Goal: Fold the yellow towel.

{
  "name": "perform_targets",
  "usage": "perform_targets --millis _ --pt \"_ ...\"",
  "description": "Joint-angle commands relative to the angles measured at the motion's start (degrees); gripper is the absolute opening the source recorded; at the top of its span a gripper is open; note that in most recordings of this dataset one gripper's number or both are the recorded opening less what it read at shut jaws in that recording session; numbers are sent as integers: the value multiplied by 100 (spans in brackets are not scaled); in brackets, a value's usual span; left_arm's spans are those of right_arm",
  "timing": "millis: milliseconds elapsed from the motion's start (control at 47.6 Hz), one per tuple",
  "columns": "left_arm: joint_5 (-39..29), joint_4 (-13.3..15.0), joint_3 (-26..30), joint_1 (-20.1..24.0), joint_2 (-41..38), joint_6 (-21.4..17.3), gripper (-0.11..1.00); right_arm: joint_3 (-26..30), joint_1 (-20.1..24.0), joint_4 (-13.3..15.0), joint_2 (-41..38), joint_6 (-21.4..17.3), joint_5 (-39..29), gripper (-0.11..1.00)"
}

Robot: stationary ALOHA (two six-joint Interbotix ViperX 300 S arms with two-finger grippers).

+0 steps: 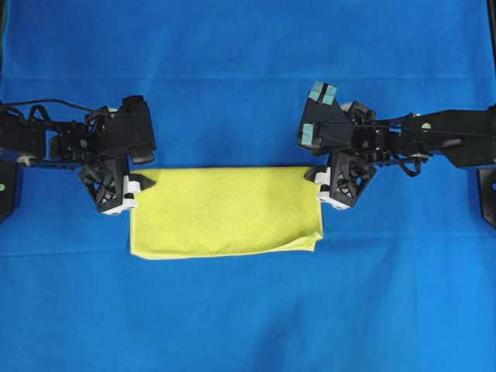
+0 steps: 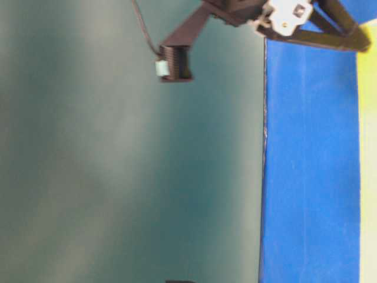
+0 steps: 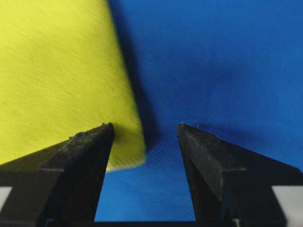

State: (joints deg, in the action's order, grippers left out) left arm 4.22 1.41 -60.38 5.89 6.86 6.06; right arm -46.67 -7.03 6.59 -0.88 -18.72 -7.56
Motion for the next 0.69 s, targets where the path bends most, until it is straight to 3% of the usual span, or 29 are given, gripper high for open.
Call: perform_targets --millis 0,462,567,672 --pt "97 0 -18 44 35 -9 59 35 -35 18 9 18 44 60" --pt "62 0 -26 35 35 0 56 -70 0 18 -88 -9 299 55" --pt "-88 0 18 35 18 9 50 -70 44 9 -97 -9 308 38" --pt "-255 0 53 35 -9 9 28 -88 114 18 -97 -9 352 9"
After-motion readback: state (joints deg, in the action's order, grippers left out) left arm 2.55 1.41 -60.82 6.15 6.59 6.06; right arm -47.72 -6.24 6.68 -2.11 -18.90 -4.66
